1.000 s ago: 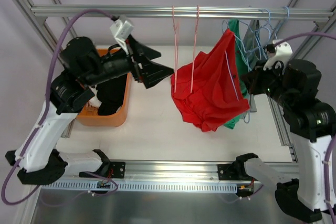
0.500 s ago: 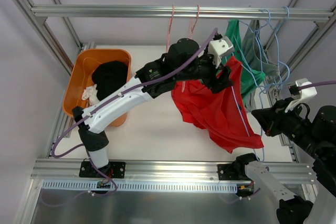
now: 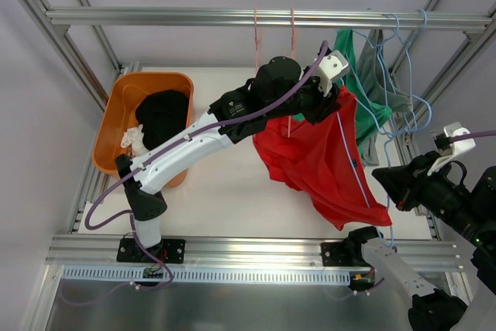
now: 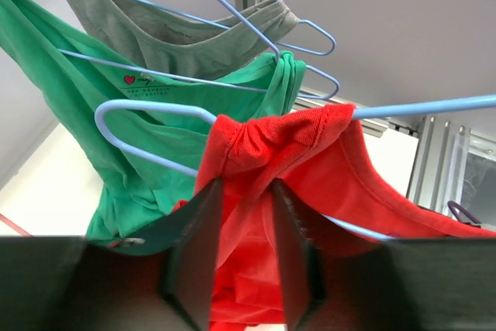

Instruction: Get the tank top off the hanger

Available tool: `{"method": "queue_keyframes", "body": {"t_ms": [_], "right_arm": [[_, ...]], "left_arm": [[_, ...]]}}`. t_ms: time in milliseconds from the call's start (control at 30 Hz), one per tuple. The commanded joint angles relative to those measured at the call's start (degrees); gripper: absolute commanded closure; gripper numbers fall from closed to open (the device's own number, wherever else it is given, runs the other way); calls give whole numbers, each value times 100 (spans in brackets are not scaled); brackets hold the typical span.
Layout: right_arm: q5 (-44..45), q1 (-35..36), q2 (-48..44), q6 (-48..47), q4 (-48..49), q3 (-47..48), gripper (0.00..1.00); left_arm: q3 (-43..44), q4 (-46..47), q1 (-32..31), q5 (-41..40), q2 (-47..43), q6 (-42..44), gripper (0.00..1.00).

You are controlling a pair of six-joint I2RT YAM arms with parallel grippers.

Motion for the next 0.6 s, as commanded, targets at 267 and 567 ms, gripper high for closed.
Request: {"method": "queue_keyframes", "body": {"t_ms": [267, 567], "right_arm": [[-118, -10, -22, -148, 178, -54, 100], [-1075, 191, -620, -570, 160, -503, 100]], "left_arm": [[136, 346, -18, -1488, -279, -210, 100], [461, 548, 96, -3978, -456, -694, 100]]}}
